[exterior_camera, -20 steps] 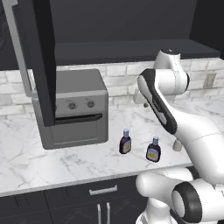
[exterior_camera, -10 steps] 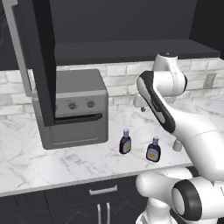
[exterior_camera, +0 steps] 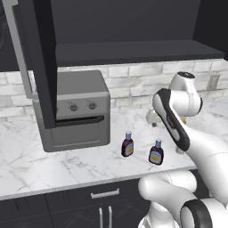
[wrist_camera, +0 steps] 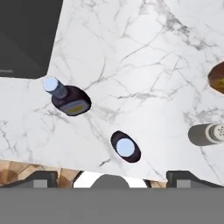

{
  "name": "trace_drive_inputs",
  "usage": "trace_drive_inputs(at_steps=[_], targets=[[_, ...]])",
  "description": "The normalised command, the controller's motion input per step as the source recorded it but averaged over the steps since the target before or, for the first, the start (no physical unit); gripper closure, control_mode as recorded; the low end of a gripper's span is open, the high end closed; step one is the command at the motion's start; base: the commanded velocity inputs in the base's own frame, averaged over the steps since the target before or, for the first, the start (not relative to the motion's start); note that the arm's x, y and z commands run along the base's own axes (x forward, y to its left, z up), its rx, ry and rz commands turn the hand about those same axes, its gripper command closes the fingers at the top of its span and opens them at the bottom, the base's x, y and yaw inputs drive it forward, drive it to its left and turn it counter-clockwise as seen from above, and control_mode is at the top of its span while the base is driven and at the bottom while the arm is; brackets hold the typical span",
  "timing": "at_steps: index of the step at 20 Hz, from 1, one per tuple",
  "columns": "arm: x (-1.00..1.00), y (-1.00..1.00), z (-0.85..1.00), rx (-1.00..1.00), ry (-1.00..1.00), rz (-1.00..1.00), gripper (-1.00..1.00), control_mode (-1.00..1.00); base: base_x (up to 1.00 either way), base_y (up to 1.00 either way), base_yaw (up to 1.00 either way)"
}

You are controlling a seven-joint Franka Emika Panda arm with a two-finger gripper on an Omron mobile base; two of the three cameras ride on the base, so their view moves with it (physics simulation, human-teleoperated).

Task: There are various items on the counter. Only move the condiments/shakers into the cabinet.

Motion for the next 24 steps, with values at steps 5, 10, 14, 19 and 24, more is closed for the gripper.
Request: trace_drive_inputs(at_steps=[5,10,14,19,24], targets=[[-0.18,-0.28,-0.53,0.01,-0.13,0.12,-1.00,-1.00,0.00,0.00,0.00],[-0.13,-0.34,-0.22,0.01,-0.03,0.17,-1.00,-1.00,0.00,0.00,0.00],[-0.20,-0.40,-0.16,0.07,-0.03,0.16,-1.00,-1.00,0.00,0.00,0.00],[-0.20,-0.22,-0.16,0.10,-0.07,0.15,-1.00,-1.00,0.00,0.00,0.00],[0.00,0.01,-0.22,0.00,-0.01,0.10,-1.00,-1.00,0.00,0.00,0.00]])
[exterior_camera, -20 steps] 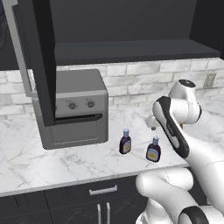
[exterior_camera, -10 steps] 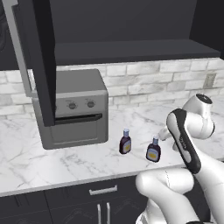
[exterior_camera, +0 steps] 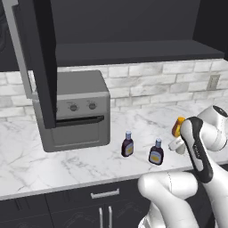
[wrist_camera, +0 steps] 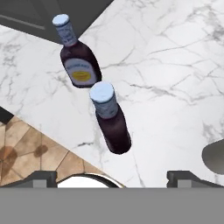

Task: There are various items on the counter. Only move the condiments/shakers into the cabinet.

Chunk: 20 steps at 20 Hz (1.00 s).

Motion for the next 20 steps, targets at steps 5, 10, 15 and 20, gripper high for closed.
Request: trace_drive_inputs(at_steps=[5,10,15,20], targets=[[0.06,0.15,-0.11,0.00,0.00,0.02,-1.00,-1.00,0.00,0.00,0.00],[0.06,0.11,0.00,0.00,0.00,0.00,-1.00,-1.00,0.00,0.00,0.00],[0.03,0.11,0.00,0.00,0.00,0.00,-1.00,-1.00,0.00,0.00,0.00],[0.00,0.06,-0.01,-0.01,0.00,0.00,-1.00,-1.00,0.00,0.00,0.00]])
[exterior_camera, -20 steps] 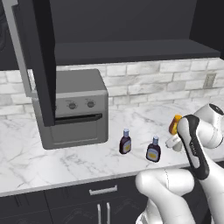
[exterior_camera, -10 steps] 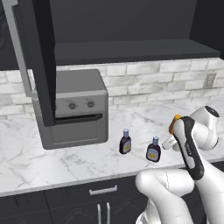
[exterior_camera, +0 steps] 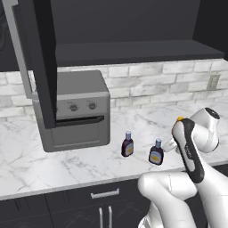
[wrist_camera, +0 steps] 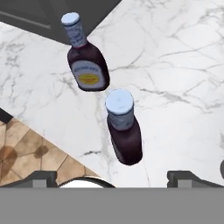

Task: There are various items on the counter. Only move the condiments/shakers into the cabinet.

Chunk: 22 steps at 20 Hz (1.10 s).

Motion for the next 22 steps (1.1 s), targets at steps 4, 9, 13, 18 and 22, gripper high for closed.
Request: trace_drive_inputs(at_steps=[4,9,13,18,22], targets=[[0.00,0.09,-0.04,-0.02,0.00,0.00,-1.00,-1.00,0.00,0.00,0.00],[0.00,0.12,-0.11,-0.01,0.00,0.00,-1.00,-1.00,0.00,0.00,0.00],[0.03,0.04,-0.19,-0.02,0.00,0.00,-1.00,-1.00,0.00,0.00,0.00],[0.04,0.00,-0.14,0.00,0.00,0.00,-1.00,-1.00,0.00,0.00,0.00],[0.08,0.00,-0.05,0.00,0.00,0.00,-1.00,-1.00,0.00,0.00,0.00]])
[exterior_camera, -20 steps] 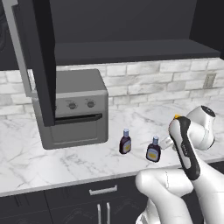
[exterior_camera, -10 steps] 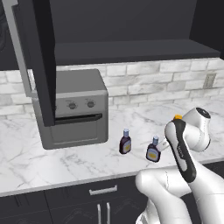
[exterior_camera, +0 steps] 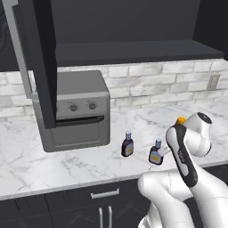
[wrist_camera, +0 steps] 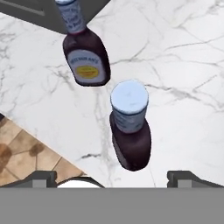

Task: There are various items on the counter. Only move the condiments/shakers into the cabinet.

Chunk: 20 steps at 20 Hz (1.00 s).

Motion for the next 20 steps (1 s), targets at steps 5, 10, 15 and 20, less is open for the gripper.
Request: trace_drive_inputs(at_steps=[5,10,15,20], targets=[[0.19,0.02,-0.04,0.00,0.01,0.00,-1.00,-1.00,0.00,0.00,0.00],[0.24,0.00,-0.08,0.00,0.00,0.00,-1.00,-1.00,0.00,0.00,0.00],[0.18,0.00,-0.07,0.00,0.00,0.00,-1.00,-1.00,0.00,0.00,0.00],[0.13,0.00,-0.05,0.00,0.00,0.00,-1.00,-1.00,0.00,0.00,0.00]])
